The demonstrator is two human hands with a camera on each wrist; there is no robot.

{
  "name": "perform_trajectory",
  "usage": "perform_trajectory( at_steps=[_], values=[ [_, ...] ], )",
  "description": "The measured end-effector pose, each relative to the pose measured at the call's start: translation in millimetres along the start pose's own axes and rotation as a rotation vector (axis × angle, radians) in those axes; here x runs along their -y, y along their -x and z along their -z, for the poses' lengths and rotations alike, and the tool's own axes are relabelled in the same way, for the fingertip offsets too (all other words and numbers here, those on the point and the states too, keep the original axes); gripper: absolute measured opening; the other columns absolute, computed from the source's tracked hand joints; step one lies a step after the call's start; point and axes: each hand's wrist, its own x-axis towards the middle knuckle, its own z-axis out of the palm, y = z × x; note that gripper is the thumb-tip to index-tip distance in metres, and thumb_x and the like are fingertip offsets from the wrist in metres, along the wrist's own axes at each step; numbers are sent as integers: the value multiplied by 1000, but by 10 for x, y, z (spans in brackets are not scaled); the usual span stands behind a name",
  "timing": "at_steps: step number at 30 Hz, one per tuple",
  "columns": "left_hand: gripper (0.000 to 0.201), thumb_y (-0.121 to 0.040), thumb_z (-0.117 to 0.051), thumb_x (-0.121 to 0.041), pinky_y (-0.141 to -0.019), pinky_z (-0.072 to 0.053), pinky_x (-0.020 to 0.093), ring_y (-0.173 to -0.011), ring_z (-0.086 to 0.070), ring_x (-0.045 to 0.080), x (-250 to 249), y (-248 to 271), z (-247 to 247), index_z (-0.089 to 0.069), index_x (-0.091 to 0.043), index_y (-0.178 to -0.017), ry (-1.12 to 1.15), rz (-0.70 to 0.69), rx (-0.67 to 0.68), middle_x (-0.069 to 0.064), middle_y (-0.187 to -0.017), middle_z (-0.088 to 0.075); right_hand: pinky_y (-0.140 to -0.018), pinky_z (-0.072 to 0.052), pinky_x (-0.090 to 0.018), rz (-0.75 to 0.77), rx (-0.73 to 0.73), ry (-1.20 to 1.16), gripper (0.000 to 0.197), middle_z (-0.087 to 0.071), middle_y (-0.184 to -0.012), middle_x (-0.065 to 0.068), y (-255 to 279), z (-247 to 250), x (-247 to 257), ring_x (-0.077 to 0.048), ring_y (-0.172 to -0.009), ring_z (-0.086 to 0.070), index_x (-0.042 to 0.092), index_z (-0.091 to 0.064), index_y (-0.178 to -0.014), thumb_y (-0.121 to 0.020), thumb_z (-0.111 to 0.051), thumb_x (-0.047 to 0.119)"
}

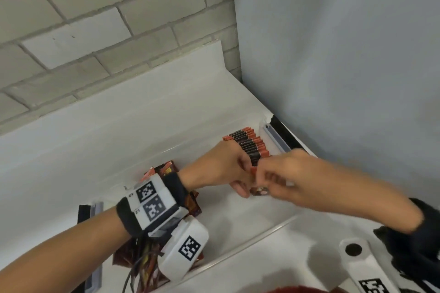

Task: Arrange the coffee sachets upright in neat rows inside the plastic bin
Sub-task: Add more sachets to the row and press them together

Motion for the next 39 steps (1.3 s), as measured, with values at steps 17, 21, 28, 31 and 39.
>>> perform_trajectory(
  at_steps=[17, 21, 28, 31, 39],
  values=[
    [73, -94, -41, 0, -116, 1, 23, -148, 7, 18, -99, 64, 92, -1, -11, -153, -944, -209, 120, 7, -161, 9, -57, -31, -24, -179, 648, 675, 29, -40, -77, -12, -334, -263, 250, -22, -66, -37, -4, -52, -124, -102, -37, 10],
    [85, -89, -38, 9, -117, 12, 32, -143, 28, 19, 9, 25, 75, 20, -9, -148, -973, -127, 235, 8, -154, 31, -80, -38, -31, -230, 652, 587, 32, -40, -89, -7, -350, -261, 272, -21, -78, -42, -3, -49, -129, -102, -40, 11],
    [87, -86, -38, 11, -114, 15, 26, -141, 30, 20, 33, 19, 93, 24, -7, -146, -897, -80, 223, 12, -153, 33, -92, -44, -36, -325, 539, 417, 32, -54, -124, -20, -316, -290, 222, -31, -99, -55, -2, -49, -130, -102, -39, 11],
    [88, -84, -35, 16, -113, 15, 23, -142, 28, 15, -35, 80, 171, 21, -9, -147, -794, -130, 178, 7, -155, 31, -75, -42, -31, -314, 490, 403, 29, -58, -112, -16, -289, -269, 216, -32, -91, -57, -1, -52, -124, -102, -37, 11],
    [92, -80, -35, 17, -117, 13, 31, -142, 27, 13, -69, 224, 37, 20, -12, -148, -860, -117, 443, 3, -155, 30, -56, -31, -24, -372, 583, 495, 29, -39, -72, -2, -376, -277, 256, -11, -58, -31, 4, -55, -125, -103, -41, 16]
  ],
)
